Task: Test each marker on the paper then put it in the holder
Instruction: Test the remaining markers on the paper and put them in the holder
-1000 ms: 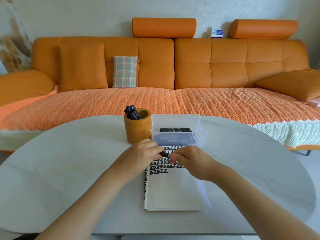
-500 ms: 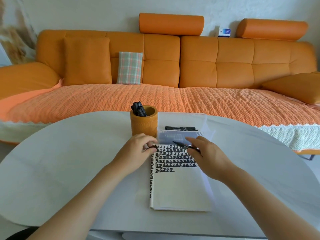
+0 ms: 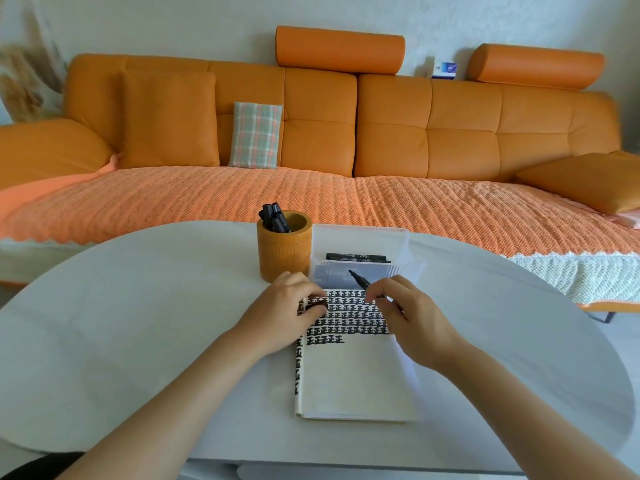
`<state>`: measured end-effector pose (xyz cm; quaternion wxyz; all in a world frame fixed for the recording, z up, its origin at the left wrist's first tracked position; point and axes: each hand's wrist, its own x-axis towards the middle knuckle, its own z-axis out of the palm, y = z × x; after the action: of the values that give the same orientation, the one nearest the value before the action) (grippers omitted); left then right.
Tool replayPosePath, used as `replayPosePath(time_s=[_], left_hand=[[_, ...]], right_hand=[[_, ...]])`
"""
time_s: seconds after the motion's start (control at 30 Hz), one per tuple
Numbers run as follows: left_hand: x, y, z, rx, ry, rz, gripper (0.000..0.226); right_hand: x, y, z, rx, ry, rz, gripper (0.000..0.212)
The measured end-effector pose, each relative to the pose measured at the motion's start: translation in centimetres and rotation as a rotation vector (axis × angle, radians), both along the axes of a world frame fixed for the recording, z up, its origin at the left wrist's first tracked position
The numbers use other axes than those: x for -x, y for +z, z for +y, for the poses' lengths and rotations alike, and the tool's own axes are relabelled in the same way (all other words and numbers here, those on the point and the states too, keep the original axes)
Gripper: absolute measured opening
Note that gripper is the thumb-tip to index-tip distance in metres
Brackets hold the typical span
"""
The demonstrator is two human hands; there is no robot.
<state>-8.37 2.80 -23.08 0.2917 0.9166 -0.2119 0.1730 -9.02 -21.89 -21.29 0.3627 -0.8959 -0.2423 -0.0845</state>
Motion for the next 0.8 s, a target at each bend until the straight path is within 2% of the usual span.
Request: replayPosePath(time_s=[0.27, 0.3, 0.37, 0.47, 0.6, 0.73, 0.8], left_hand=[[2.8, 0.9, 0.7, -0.010, -0.092, -0.085, 0.026], [3.2, 0.9, 0.6, -0.004, -0.119, -0.086, 0.025], [4.2, 0.8, 0.1, -0.005, -0.171, -0.081, 0.022], [5.5, 0.4, -0.7, -0.064, -0.249, -0.074, 0.023], [6.3, -0.1, -0.8, -0.145, -0.299, -0.088, 0.024], [6.5, -0.4, -0.7, -0.197, -0.320, -0.098, 0.024], [6.5, -0.5, -0.7, -0.190, -0.322, -0.094, 0.024]], right_hand=[[1.1, 0.7, 0.4, -0.253, 0.031, 0.193, 0.059], [1.2, 0.7, 0.4, -0.253, 0.027, 0.191, 0.058], [1.5, 0.6, 0.6, -0.233, 0.025, 0.165, 0.040], [2.1, 0.6, 1.3, -0.379, 0.029, 0.249, 0.009], [2.5, 0.4, 2.0, -0.527, 0.031, 0.383, 0.018], [2.6, -0.4, 2.5, -0.485, -0.027, 0.379, 0.008], [2.4, -0.9, 2.7, -0.451, -0.057, 0.377, 0.013]])
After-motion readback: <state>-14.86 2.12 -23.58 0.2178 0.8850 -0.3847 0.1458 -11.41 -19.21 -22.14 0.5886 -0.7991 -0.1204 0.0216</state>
